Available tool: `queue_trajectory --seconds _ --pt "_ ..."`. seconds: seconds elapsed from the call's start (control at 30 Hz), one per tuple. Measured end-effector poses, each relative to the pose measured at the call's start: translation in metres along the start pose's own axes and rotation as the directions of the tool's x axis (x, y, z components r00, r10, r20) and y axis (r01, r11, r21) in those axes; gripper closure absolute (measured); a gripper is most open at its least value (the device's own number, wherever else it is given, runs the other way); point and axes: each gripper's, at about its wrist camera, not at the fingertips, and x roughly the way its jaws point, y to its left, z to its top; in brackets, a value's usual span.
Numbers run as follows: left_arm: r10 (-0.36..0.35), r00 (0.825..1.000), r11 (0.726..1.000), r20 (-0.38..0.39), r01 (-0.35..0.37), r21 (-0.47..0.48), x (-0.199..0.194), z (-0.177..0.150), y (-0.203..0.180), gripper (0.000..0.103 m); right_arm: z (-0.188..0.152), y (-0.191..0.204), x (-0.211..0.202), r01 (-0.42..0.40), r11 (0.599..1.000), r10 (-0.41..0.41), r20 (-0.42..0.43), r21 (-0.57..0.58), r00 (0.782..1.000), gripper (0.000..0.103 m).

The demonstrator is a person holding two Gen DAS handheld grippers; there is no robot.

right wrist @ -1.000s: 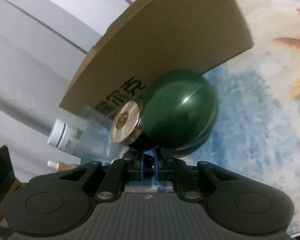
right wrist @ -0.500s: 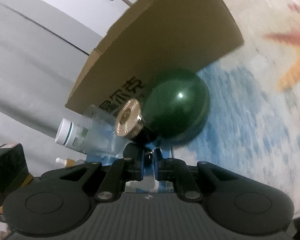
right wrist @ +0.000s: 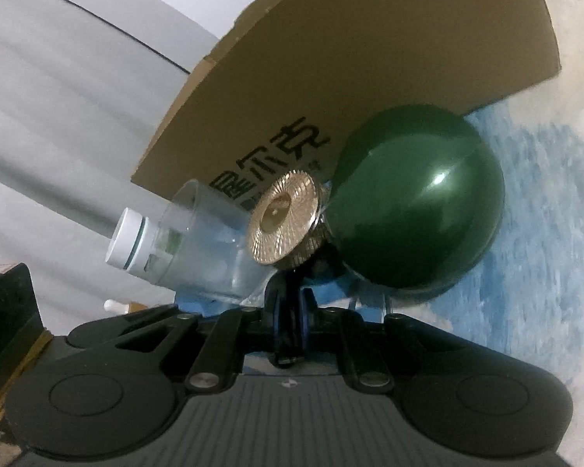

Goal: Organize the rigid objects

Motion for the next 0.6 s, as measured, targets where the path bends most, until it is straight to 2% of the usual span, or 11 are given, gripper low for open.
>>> queue_trajectory --seconds 0.2,0.37,0.47,0.6 --pt "-0.005 1.000 0.999 0.002 0.005 0.034 0.001 0.001 -0.006 0.035 -0.006 -0.010 -0.010 -0.021 0.998 0.022 -0.020 0.052 1.000 0.091" --pt "-0.027 1.000 0.992 -0.016 0.028 0.121 0.006 0.000 -0.026 0.037 -0.019 -0.027 -0.028 -0.043 0.990 0.045 -0.010 0.137 0.999 0.091" --pt "0.002 1.000 0.986 -0.015 0.000 0.170 0.010 -0.001 -0.036 0.037 -0.023 -0.033 -0.029 -0.066 0.981 0.065 0.008 0.180 0.998 0.091" --pt "0.037 0.999 0.985 -0.004 -0.035 0.171 0.011 0.001 -0.034 0.037 -0.022 -0.031 -0.023 -0.080 0.979 0.077 0.024 0.188 0.997 0.091"
